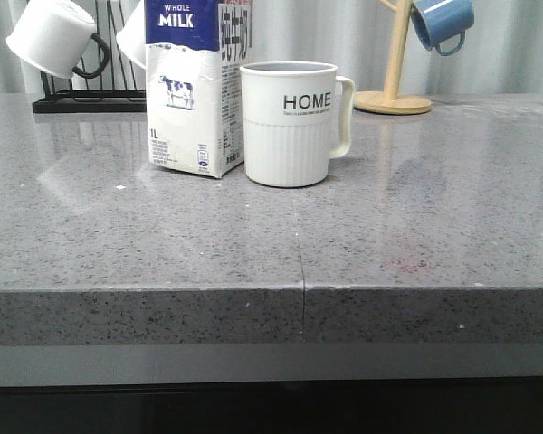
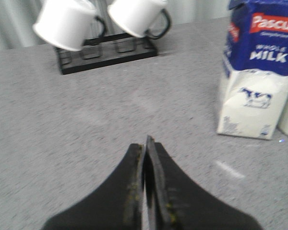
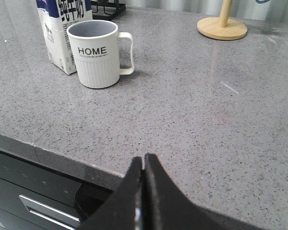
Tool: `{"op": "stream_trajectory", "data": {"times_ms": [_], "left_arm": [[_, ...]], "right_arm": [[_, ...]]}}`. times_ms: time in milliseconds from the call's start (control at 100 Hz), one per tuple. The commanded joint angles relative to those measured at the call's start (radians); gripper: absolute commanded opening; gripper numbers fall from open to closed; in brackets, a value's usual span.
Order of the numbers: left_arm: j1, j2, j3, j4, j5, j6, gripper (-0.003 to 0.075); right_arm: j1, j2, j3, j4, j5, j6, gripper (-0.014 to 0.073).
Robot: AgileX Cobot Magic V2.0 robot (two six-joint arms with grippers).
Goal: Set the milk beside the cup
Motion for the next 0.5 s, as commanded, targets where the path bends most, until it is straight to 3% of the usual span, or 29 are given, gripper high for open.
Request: {"op": "stream_trajectory", "data": {"times_ms": [0, 490], "left_arm": [[0.036, -0.072, 0.005, 0.008, -0.027, 0.002, -0.0021], [0.154, -0.432, 0.157, 0.010, 0.057, -0.023, -0.0021]], "right_arm": [[-0.001, 0.013, -0.024, -0.004, -0.072, 0.003, -0.0017], [-0.001, 0.013, -0.024, -0.004, -0.072, 0.003, -0.0017]]}}
